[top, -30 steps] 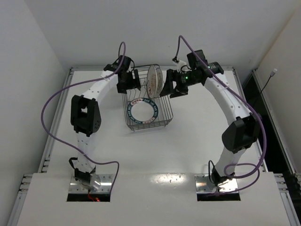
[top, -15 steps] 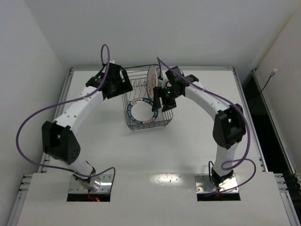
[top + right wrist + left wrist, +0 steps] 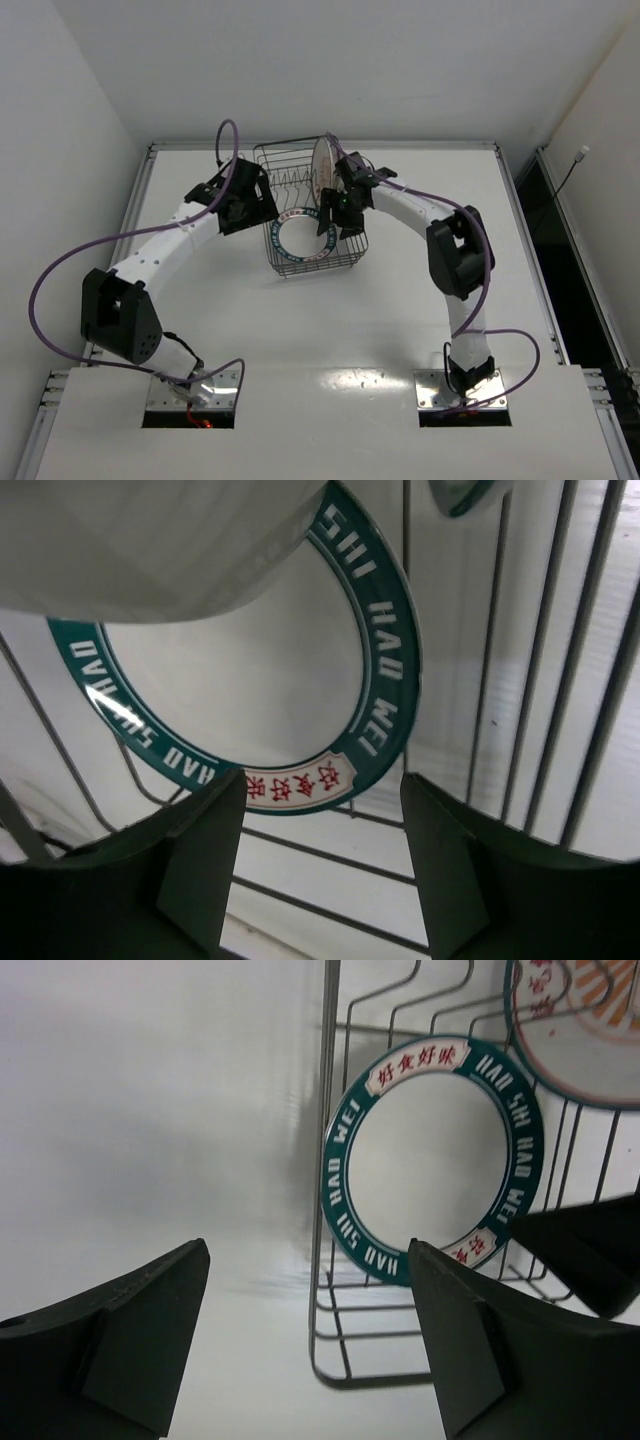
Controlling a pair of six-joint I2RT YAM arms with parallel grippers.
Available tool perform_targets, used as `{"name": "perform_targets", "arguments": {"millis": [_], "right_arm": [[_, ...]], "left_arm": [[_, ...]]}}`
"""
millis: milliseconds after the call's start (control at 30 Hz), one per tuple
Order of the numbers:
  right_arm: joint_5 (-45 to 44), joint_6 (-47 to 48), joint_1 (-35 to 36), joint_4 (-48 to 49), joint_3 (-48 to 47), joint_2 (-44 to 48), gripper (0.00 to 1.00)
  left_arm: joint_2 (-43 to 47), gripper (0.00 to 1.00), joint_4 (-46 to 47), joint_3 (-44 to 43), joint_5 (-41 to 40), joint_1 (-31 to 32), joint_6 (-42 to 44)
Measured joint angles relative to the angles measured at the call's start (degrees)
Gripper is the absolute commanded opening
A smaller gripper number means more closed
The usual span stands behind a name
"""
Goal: Load the plates into the dish rack
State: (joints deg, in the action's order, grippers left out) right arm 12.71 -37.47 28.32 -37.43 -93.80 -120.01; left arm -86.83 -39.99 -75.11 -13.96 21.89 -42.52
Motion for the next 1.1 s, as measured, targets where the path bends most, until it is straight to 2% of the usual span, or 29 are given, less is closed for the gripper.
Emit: {"name": "perform_targets", "arguments": {"millis": [233,333,533,600,767,967,1100], "right_arm": [[-2.3,-5.0,1.6,0.0,-4.8,-5.4,0.6],[-3.4,-6.3,1.9,-0.4,-5.0,-6.3,0.57],[-4.3,-7.8,2.3,-1.5,-5.2,-6.8,0.38],[-4.4,-8.1,2.3,-1.8,-5.2,-7.0,0.38],[-5.0,-8.7,2.3,-2.8,-6.0,-7.6,0.49],[-8.8,-9.3,3.0,-6.4,-7.5,-8.2,0.56],[-10.4,-9.8,3.3,-7.4,-9.1,-8.2,0.56]], "left_arm": [[2.4,0.79,-1.2,2.4,-2.1,3.4,0.0],[2.4,0.79,-1.6,2.6,-3.0,4.2,0.0],[2.4,0.83,-1.6,4.5,-5.6,4.4,0.1],[2.4,0.86,-1.8,5.5,-6.0,4.6,0.2],[3.0,0.9,-2.1,6.5,-7.8,4.7,0.3],[4.1,0.93,-1.7,6.9,-9.9,4.7,0.5],[4.1,0.93,-1.4,6.4,-10.1,4.7,0.9]]}}
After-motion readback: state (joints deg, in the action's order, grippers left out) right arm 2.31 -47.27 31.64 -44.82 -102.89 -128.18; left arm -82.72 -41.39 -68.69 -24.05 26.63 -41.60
